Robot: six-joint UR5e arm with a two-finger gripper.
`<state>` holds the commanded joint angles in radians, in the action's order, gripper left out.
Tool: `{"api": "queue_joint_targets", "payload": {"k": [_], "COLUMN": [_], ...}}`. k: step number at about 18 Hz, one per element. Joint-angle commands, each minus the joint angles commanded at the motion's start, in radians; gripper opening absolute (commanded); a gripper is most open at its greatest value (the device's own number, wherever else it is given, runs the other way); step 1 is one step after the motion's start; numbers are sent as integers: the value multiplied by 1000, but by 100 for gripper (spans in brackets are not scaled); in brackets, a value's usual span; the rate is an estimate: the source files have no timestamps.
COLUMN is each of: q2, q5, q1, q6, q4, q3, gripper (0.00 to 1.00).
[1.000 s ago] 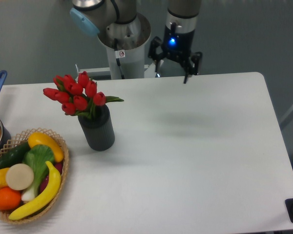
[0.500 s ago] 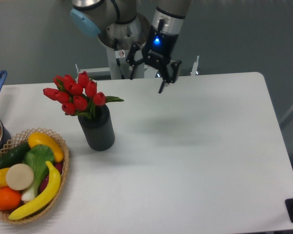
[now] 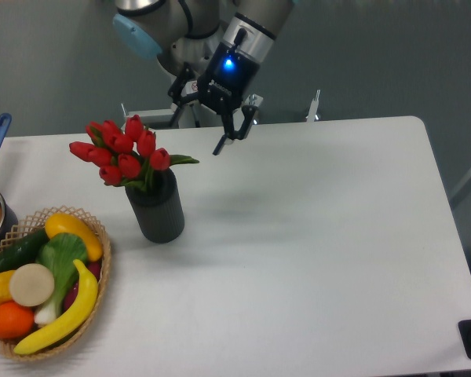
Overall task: Pick up the flowers from the vase
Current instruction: 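Move the open gripper up and over toward the red tulips, then lower the gripper onto the tulip stems and close around them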
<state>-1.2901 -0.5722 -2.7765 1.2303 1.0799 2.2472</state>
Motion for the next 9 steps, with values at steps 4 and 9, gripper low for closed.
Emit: {"api": "queue_joint_targets", "payload": {"k": [4, 9], "q2": [3, 12], "q5": [-11, -2], "q1": [-2, 5], "q6": [58, 150], "q4": [2, 2], "q3": [29, 81], "gripper": [100, 100]}}
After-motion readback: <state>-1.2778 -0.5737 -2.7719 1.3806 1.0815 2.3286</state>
